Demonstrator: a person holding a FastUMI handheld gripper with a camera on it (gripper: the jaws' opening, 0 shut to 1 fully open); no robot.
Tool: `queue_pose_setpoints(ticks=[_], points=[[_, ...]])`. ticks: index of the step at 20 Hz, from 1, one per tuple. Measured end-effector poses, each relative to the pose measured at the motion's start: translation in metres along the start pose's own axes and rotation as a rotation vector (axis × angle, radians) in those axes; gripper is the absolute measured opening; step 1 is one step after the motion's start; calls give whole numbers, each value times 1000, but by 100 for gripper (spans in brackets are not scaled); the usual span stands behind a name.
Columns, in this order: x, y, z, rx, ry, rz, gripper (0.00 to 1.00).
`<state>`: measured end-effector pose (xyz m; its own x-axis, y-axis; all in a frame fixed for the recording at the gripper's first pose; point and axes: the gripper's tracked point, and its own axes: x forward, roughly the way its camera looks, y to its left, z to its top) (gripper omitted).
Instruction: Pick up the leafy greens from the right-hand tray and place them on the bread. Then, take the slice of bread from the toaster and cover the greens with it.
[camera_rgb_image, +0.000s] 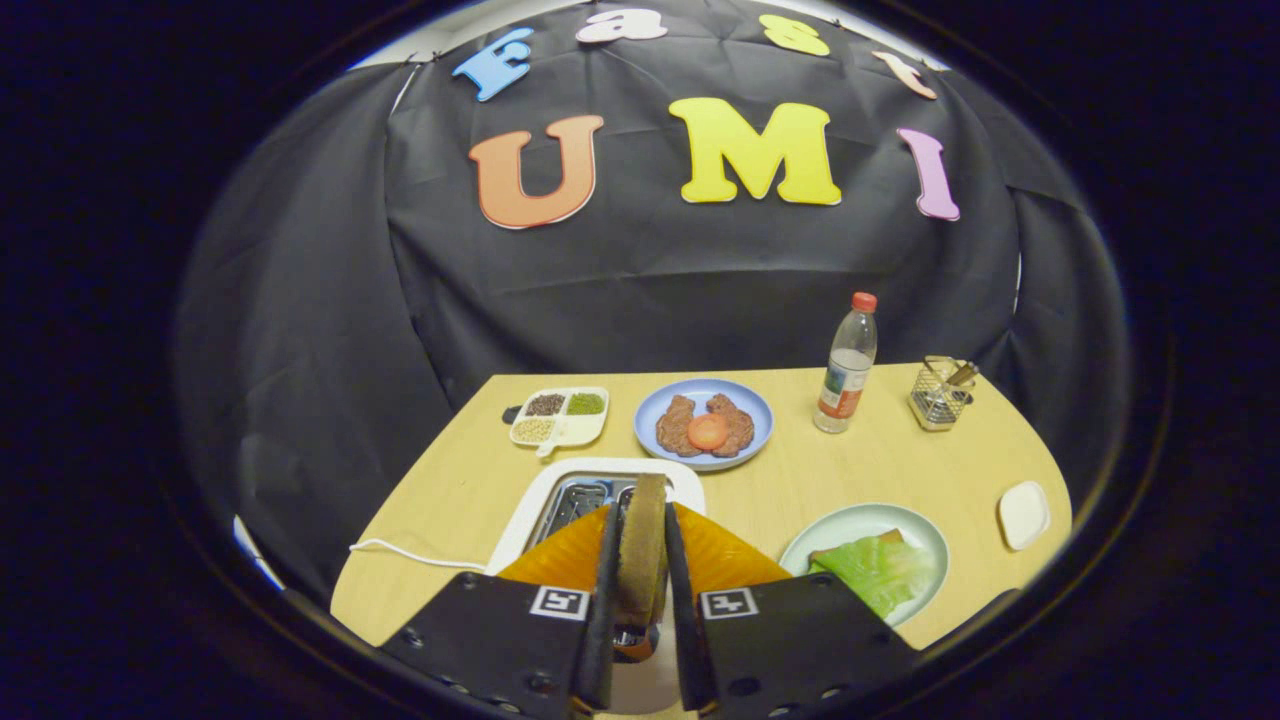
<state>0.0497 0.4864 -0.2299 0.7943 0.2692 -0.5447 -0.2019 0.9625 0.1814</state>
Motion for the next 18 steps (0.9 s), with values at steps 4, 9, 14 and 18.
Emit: queue_pose_setpoints(ticks=[4, 9, 14, 18], points=[[-3, 1, 3, 5, 9, 6, 9], [-28, 11, 25, 6, -33, 68, 8], [-75, 6, 68, 46, -116, 139, 8], [-102, -26, 92, 41, -173, 140, 8]])
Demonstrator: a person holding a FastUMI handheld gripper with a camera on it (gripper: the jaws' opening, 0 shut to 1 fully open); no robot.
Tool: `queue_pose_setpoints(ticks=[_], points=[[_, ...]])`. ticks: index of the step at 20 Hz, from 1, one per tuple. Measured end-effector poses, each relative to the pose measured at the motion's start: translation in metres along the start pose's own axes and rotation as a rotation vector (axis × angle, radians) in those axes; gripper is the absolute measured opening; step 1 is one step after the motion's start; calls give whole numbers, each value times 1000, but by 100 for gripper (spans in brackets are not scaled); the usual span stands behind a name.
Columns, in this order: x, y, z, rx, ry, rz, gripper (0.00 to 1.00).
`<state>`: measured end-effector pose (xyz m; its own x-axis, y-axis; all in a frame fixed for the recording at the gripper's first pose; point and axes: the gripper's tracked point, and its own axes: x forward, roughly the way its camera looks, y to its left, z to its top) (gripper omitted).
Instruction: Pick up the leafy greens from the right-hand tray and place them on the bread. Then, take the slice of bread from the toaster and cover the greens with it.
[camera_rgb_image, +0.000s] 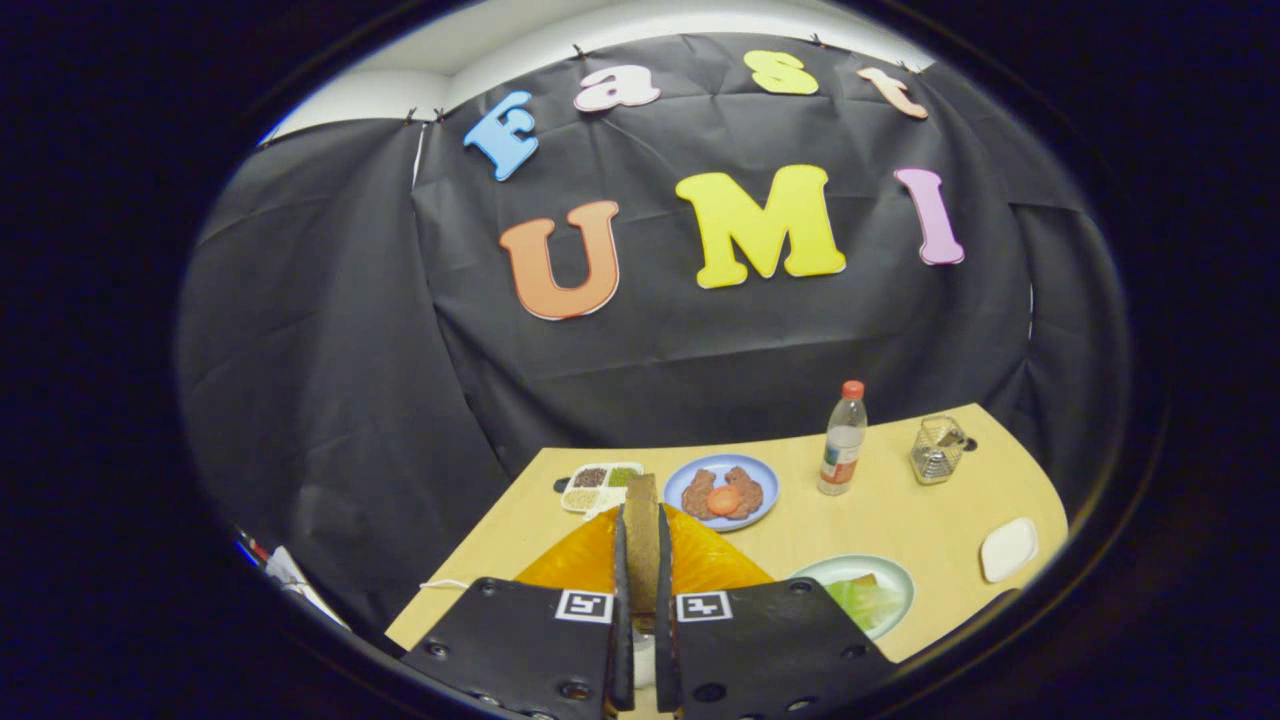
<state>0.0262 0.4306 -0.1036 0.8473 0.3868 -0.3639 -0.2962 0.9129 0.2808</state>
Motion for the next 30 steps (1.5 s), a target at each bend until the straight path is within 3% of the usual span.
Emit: queue_pose_setpoints(ticks=[5, 13, 24, 30], points=[[-12, -75, 6, -28, -35, -86, 8], [16, -164, -58, 13, 87, -182, 8], [56, -157, -126, 95, 190, -121, 8], [53, -190, -147, 106, 204, -154, 11]])
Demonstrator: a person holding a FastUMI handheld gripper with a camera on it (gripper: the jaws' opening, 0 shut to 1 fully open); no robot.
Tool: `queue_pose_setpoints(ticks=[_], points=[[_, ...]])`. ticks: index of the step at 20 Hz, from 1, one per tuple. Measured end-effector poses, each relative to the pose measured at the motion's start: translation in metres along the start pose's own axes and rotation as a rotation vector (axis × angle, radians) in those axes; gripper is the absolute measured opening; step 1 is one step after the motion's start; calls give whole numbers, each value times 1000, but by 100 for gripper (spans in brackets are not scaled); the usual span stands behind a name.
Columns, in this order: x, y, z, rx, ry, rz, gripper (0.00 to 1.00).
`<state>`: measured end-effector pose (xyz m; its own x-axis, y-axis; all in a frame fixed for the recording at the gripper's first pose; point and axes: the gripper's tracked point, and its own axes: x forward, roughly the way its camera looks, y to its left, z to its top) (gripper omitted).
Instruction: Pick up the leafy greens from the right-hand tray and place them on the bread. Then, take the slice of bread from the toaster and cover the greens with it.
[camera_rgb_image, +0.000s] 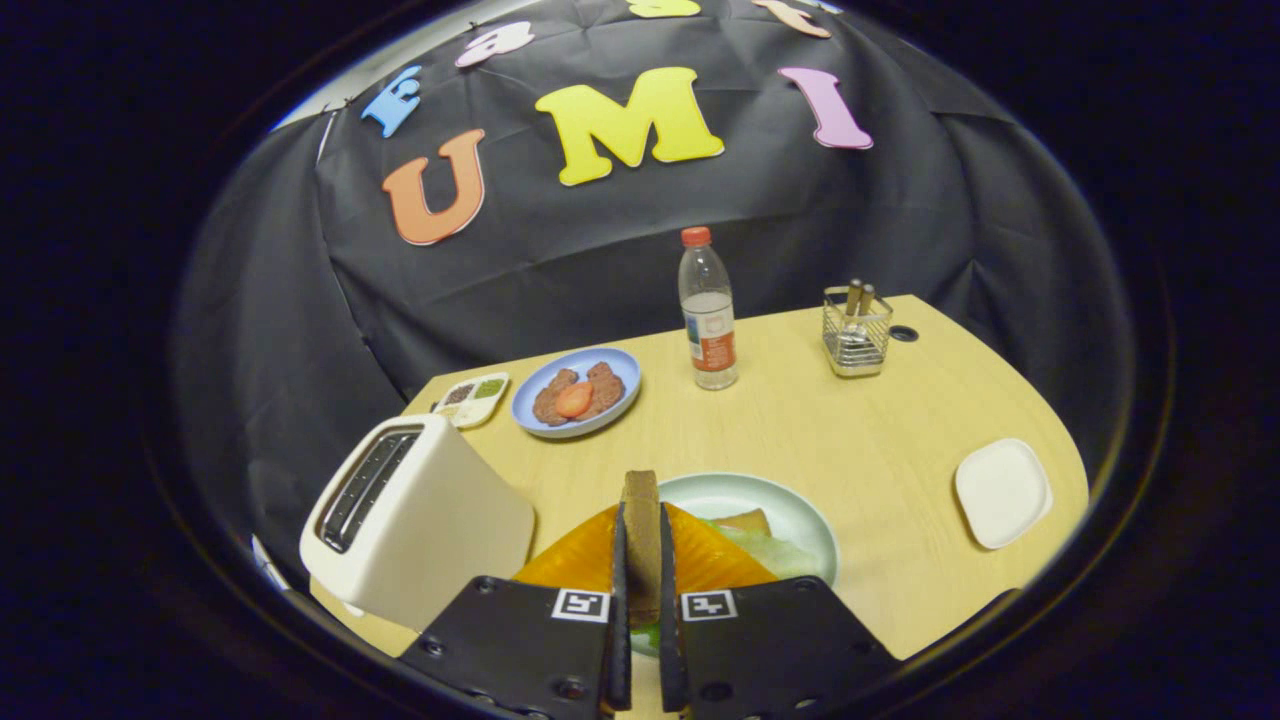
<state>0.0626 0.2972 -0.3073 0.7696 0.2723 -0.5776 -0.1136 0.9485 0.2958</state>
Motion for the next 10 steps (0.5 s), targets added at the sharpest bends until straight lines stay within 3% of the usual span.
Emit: queue_pose_setpoints(ticks=[1, 2, 5, 8, 10], points=[[0, -7, -2, -4, 0, -7, 11], [1, -13, -1, -8, -1, -12, 18], [5, -29, -3, -32, 8, -29, 18], [2, -47, 4, -26, -2, -47, 38], [-1, -57, 8, -23, -13, -51, 62]])
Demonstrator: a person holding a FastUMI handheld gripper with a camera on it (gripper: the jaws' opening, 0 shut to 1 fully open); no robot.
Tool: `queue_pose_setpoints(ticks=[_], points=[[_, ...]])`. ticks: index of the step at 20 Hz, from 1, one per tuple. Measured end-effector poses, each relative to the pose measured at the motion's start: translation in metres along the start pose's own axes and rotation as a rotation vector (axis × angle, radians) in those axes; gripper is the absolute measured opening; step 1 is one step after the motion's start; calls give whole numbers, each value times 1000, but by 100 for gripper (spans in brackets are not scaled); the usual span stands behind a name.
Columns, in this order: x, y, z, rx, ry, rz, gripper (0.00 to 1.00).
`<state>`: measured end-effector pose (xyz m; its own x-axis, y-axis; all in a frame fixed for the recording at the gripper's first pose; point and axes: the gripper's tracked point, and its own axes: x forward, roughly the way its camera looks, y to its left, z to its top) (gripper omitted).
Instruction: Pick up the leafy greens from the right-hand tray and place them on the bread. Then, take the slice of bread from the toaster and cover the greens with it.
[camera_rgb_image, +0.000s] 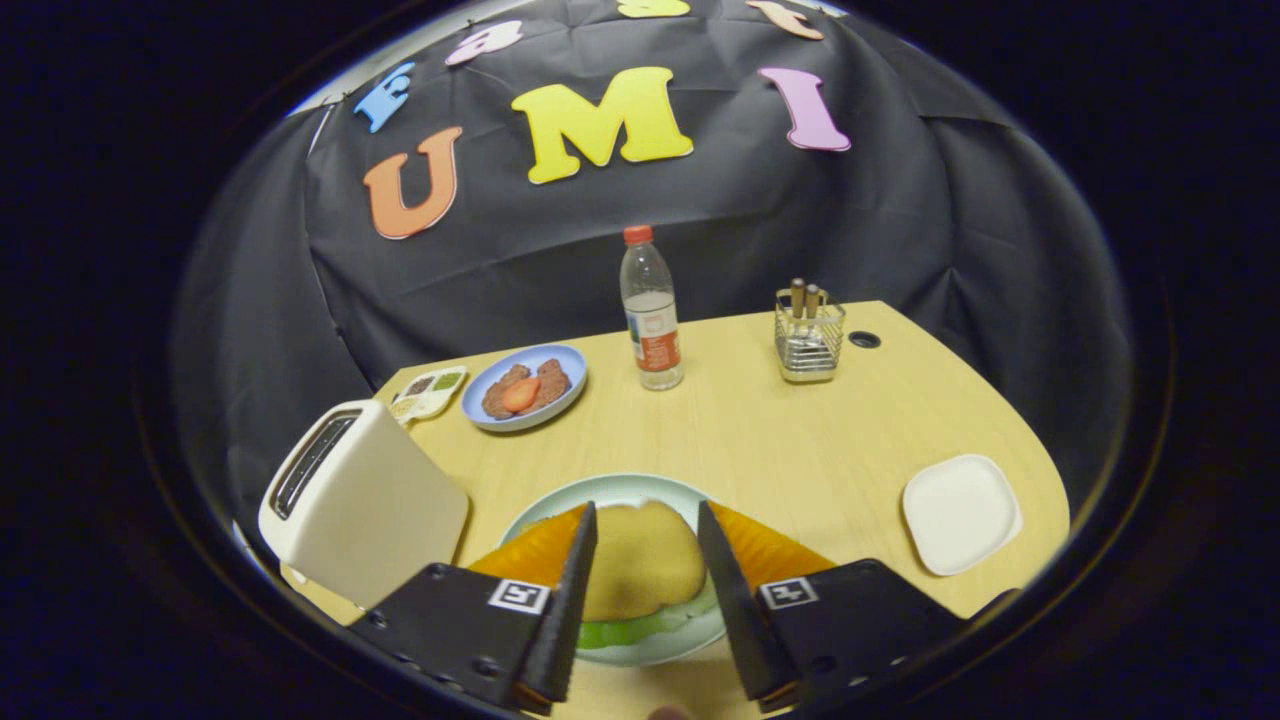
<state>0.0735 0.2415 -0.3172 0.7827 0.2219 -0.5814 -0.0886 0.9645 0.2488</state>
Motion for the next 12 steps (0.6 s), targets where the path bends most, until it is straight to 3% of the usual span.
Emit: queue_pose_setpoints(ticks=[2, 5, 12], points=[[-7, -11, 15, -9, -41, 2, 86], [-28, -23, 45, -49, -118, 12, 96], [-133, -55, 135, -106, -296, 53, 96]])
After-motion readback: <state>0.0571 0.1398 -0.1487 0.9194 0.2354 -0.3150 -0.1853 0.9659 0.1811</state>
